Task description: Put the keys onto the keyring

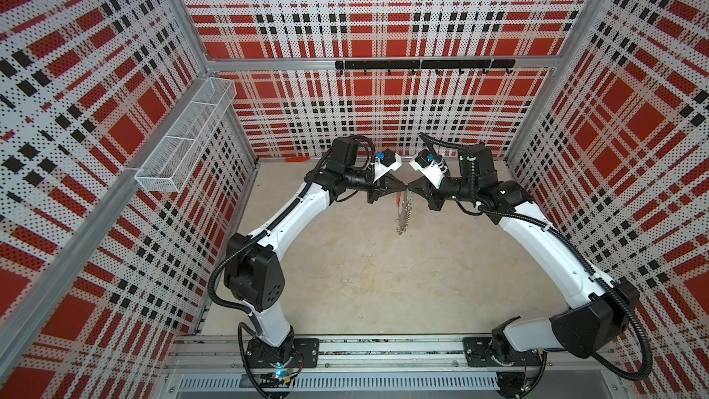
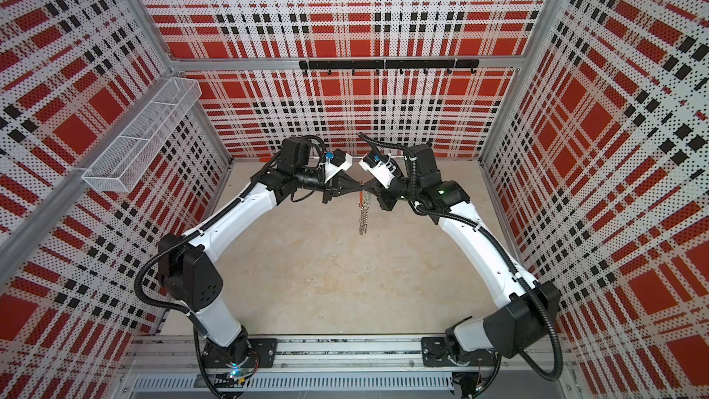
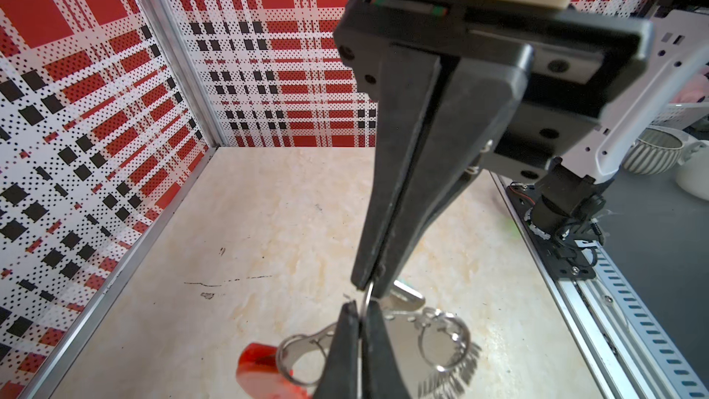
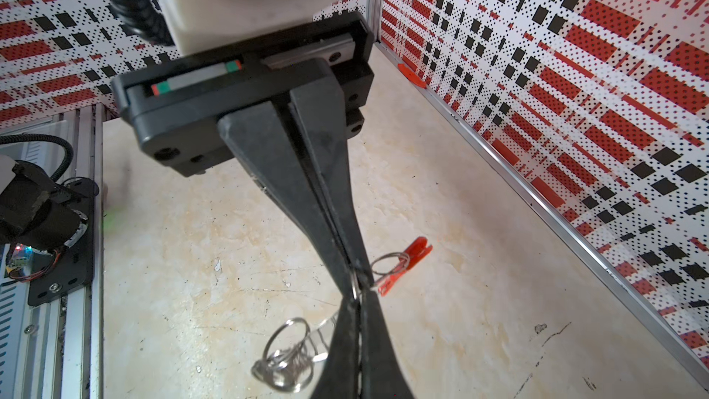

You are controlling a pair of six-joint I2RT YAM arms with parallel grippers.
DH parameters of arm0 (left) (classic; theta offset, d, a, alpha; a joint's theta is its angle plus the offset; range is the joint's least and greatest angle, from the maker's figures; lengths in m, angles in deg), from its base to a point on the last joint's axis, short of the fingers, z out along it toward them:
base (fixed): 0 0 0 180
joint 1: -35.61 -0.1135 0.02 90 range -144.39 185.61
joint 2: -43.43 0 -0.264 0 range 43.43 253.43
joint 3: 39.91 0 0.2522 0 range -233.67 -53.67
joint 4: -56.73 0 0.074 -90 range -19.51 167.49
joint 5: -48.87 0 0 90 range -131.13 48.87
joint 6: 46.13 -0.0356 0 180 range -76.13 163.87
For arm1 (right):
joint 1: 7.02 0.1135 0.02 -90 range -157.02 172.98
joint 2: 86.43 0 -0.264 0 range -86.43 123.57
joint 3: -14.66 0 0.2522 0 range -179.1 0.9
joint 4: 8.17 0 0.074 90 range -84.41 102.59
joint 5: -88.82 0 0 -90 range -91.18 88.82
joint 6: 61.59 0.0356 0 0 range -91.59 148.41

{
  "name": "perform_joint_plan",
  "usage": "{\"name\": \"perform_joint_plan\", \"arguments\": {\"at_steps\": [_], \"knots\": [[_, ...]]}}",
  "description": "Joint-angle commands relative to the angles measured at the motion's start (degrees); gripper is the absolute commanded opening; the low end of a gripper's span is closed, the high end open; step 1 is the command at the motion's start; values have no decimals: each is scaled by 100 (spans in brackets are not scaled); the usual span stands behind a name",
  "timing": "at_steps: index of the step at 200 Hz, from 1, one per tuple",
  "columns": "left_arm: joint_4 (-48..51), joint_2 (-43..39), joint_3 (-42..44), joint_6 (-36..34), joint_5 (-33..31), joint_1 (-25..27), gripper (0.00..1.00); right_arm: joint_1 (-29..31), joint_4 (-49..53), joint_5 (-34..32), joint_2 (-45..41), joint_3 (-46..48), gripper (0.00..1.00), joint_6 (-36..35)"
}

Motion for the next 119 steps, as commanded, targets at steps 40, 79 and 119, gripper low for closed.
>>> {"name": "perform_joint_plan", "arguments": {"at_steps": [40,79,119], "knots": [[-1419,-166,330,1033,489,-116,0,52,-1186,42,-550,455,28,816],[-4633,-519,1476,3408,847,-221,0,-749,-2345,1000,-956,1226,47,2175],[-5053,-533,1545,3849,834,-231,0,-1290,-4233,2221,-1011,2175,46,3629]]}}
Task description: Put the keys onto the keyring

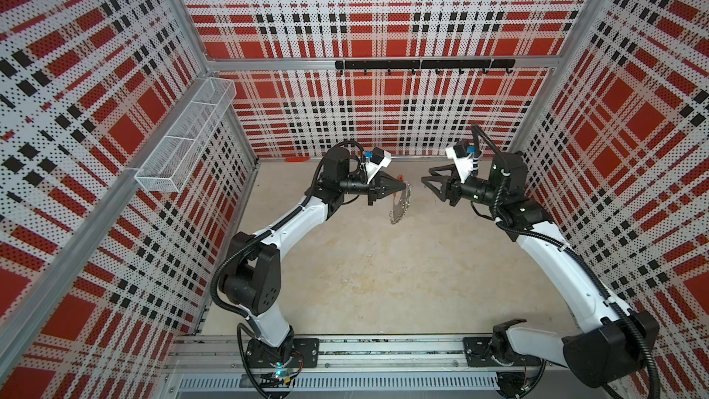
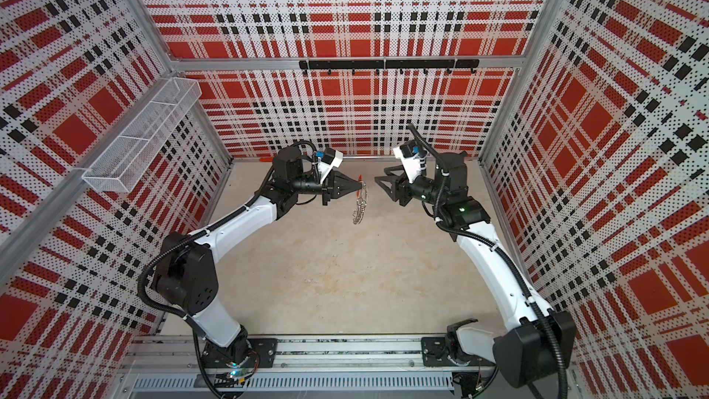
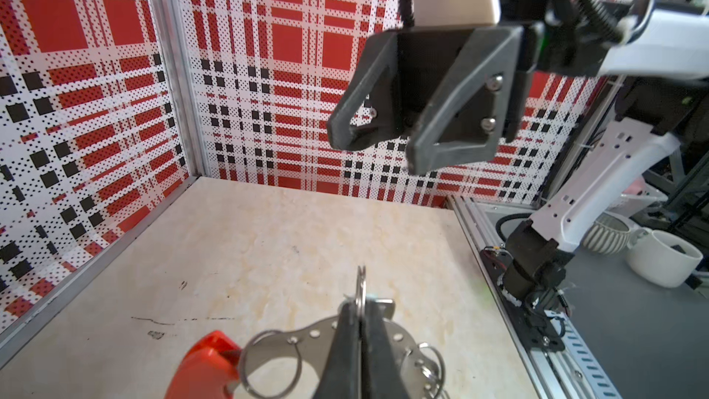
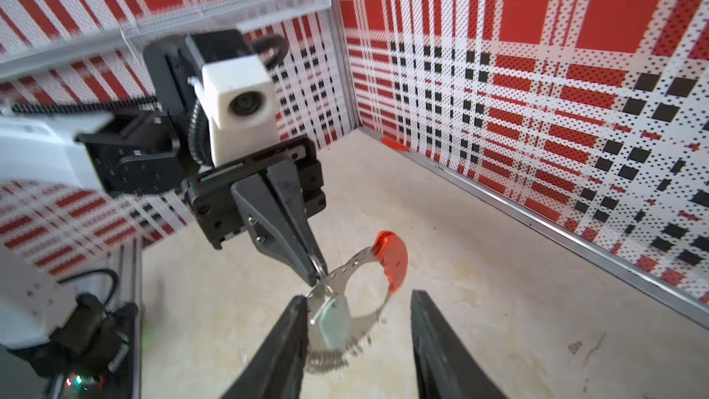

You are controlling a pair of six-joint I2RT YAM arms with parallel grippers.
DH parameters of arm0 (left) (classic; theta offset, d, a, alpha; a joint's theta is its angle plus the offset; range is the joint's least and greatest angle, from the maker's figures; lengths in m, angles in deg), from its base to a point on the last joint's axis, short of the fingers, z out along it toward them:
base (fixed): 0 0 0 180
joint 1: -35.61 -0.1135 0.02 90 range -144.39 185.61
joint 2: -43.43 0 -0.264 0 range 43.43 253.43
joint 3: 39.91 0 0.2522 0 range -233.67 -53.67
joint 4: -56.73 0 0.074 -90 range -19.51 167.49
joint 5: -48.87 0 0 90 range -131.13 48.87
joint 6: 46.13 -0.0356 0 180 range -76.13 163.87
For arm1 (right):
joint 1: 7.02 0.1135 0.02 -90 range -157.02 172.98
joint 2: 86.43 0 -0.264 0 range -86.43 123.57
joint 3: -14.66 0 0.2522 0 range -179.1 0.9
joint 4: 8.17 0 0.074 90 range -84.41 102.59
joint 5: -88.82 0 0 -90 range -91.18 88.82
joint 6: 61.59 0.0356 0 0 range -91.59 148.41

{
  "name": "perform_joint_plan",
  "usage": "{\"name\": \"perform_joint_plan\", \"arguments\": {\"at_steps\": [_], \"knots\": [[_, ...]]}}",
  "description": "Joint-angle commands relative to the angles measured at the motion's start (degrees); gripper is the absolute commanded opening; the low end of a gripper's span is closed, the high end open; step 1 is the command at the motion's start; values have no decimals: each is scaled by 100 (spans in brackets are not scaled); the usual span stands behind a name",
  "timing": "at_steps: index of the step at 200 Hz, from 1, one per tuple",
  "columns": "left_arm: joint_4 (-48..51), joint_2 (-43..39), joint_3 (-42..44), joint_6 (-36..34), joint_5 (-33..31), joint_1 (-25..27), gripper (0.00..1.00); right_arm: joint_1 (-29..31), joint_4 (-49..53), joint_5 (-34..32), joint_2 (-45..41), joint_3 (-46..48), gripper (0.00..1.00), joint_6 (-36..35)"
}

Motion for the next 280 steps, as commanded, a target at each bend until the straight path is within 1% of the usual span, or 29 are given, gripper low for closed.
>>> {"name": "perform_joint_plan", "arguments": {"at_steps": [1,26,41,47,61,91,120,141,198,219,236,248,280], "knots": [[-1095,-299,-77,697,184,-41,0,-84,-1491,997,-37,451,46,1161],[-1121,-277,-102,789,135,5,0,-84,-2677,1388,211,794,45,2052],[-1121,-243,-112,848,123,24,0,-59,-3373,1572,287,943,46,2363],[-1124,-241,-112,852,134,26,0,-39,-3596,1607,276,1001,47,2601],[-1146,-234,-103,852,136,38,0,-5,-3921,1624,306,1054,49,2724],[-1209,-206,-151,901,161,86,0,-7,-4059,1705,595,894,49,2796],[-1367,-171,-175,1048,187,117,0,30,-4832,1892,897,888,46,3339],[-1539,-158,-174,1194,220,137,0,74,-5211,1958,1059,855,45,3571],[-2241,-154,-80,1742,316,147,0,146,-6249,2107,1396,843,25,4334],[-2530,-140,-25,1957,334,148,0,229,-6378,2131,1445,847,12,4433],[-2661,-128,0,1977,345,144,0,306,-6418,2122,1457,880,3,4437],[-2765,-134,19,2162,345,147,0,337,-6477,2109,1468,900,0,4482],[-2936,-145,63,2230,328,155,0,390,-6914,2061,1631,946,0,4929]]}}
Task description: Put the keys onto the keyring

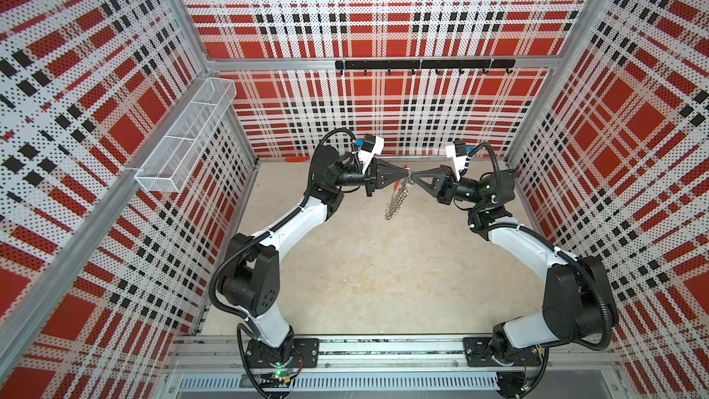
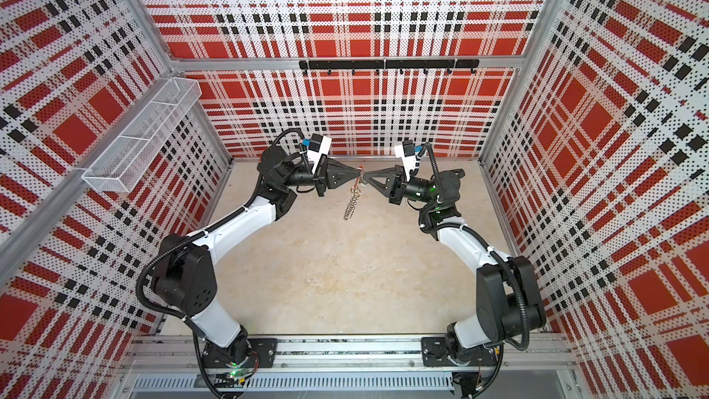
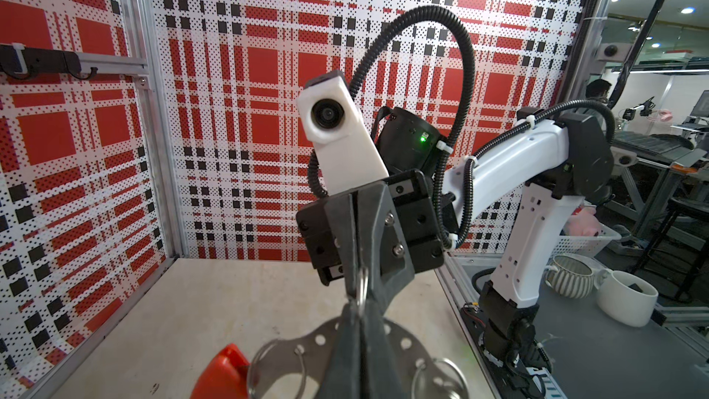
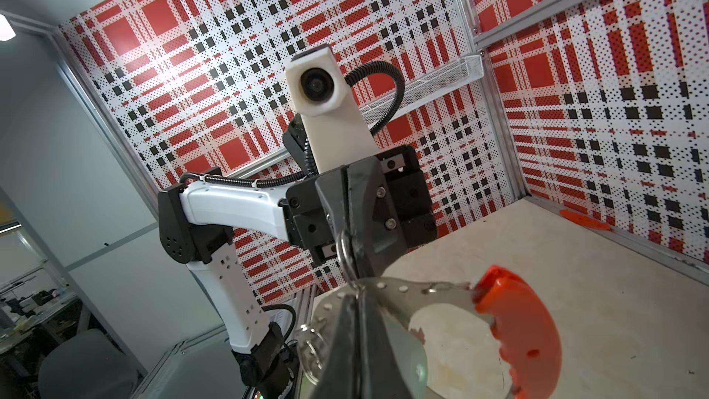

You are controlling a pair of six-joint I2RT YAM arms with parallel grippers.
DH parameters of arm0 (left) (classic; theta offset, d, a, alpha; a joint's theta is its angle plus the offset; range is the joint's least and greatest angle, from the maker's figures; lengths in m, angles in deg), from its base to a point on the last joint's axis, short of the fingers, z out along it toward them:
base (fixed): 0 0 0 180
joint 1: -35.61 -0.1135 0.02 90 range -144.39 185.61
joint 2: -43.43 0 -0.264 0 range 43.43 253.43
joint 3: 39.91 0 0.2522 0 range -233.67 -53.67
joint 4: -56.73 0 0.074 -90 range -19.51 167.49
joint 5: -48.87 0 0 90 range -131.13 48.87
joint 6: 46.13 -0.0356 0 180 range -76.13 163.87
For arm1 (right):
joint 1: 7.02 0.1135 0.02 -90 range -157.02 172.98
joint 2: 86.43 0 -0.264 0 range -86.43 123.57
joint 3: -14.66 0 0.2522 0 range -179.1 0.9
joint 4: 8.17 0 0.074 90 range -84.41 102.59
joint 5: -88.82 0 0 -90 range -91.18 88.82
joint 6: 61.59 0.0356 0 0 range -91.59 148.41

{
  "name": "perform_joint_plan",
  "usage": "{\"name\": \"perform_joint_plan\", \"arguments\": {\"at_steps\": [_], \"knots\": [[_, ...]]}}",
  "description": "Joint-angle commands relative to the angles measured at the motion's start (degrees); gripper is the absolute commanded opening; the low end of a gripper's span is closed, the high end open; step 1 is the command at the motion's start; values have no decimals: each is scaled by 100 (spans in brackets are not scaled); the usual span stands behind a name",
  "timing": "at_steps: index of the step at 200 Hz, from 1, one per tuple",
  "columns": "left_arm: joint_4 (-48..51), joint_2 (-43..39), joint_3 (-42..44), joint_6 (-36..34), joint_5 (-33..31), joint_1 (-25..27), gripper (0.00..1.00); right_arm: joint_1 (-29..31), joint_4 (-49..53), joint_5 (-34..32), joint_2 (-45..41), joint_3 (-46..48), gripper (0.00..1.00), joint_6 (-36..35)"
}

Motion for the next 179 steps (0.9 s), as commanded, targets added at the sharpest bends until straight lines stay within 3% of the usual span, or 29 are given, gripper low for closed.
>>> {"name": "perform_joint_plan", "arguments": {"at_steps": [1,38,54,83,114,148,167,179], "knots": [[-477,-92,48,242,83,95,0,155,-521,-22,228,-32,0,443],[-706,-81,110,261,94,174,0,453,-675,76,687,-367,4,957],[-853,-92,160,311,114,184,0,509,-599,60,820,-490,19,1117],[-1098,-101,245,480,171,124,0,472,-433,54,916,-628,24,1384],[-1531,-82,359,791,216,75,0,426,-113,94,826,-743,41,1382],[-2041,-5,434,1205,230,45,0,400,1744,6,387,-942,49,121],[-2323,30,478,1445,219,23,0,352,3466,-421,-104,-1066,57,-1373],[-2485,61,505,1580,210,13,0,359,4733,-1048,-478,-1225,60,-2443]]}}
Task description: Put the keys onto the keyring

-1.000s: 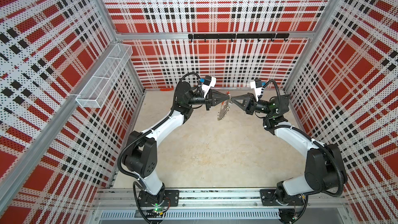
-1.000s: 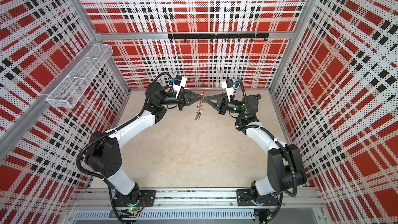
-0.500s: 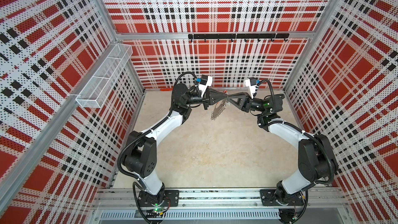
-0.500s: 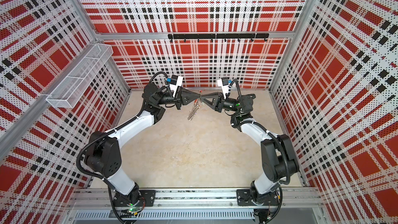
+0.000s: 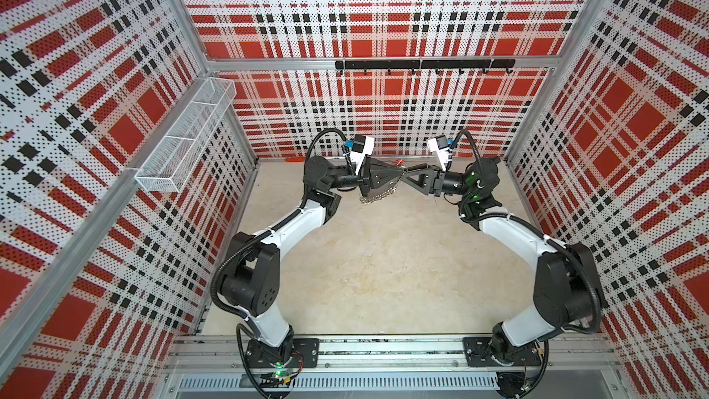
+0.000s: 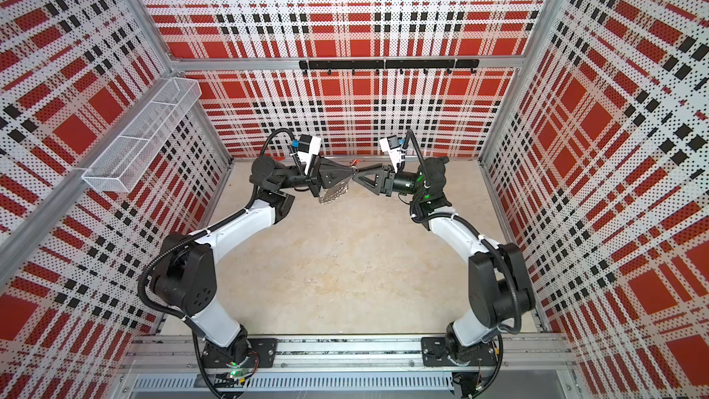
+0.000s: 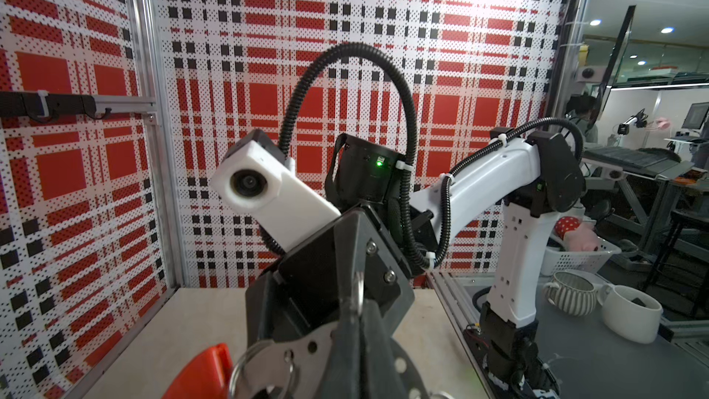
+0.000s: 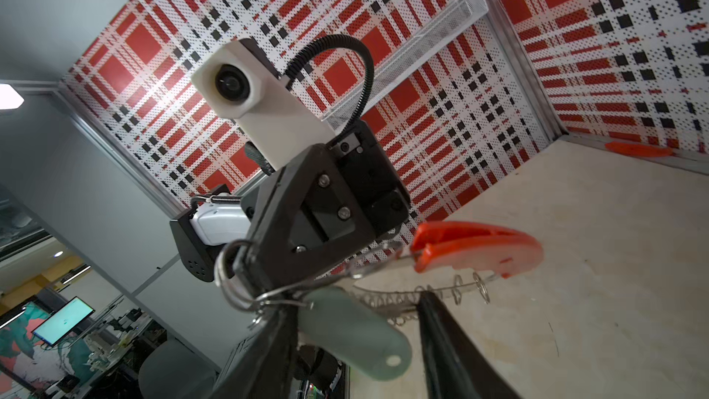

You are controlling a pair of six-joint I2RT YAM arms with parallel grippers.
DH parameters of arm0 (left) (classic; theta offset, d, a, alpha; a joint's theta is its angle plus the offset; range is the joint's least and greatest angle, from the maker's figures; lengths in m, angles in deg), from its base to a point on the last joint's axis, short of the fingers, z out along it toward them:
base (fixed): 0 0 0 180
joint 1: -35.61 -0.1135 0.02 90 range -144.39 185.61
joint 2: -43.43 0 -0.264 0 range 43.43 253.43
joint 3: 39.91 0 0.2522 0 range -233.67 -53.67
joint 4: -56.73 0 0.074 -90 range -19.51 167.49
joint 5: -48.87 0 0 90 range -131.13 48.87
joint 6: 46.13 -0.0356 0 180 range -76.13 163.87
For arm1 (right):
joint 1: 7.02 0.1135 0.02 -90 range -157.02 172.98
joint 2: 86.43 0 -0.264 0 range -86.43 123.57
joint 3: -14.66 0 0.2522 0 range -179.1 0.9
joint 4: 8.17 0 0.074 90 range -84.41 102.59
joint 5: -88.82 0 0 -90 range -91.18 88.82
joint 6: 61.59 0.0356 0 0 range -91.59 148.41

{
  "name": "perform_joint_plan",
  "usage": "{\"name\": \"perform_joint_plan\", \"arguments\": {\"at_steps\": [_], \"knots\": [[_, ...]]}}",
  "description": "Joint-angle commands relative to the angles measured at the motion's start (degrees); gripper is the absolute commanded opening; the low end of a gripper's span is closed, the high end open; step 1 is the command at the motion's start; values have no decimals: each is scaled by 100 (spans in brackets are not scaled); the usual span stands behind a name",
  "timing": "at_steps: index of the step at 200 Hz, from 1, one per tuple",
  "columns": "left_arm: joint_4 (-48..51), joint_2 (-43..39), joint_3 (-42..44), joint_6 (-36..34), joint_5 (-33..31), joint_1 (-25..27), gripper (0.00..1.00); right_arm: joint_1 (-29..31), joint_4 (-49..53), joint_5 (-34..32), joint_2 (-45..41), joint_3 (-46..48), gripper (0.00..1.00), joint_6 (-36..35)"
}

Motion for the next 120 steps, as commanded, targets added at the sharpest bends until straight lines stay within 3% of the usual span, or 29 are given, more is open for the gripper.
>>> {"name": "perform_joint_plan", "arguments": {"at_steps": [1,17,37,85,100,120], "knots": [[-677,57,83,449,206,131,0,81,2689,-1077,-751,-388,60,-2214],[-741,94,88,539,166,117,0,82,3709,-1840,-1174,-524,63,-3187],[-757,134,71,596,116,122,0,85,4277,-2416,-1498,-682,64,-3757],[-802,205,-17,685,53,156,0,190,4293,-2287,-1546,-953,57,-3953],[-804,197,-26,695,35,156,0,215,4258,-2245,-1522,-946,50,-3957],[-815,204,-26,712,26,157,0,258,4190,-2111,-1534,-880,31,-3967]]}}
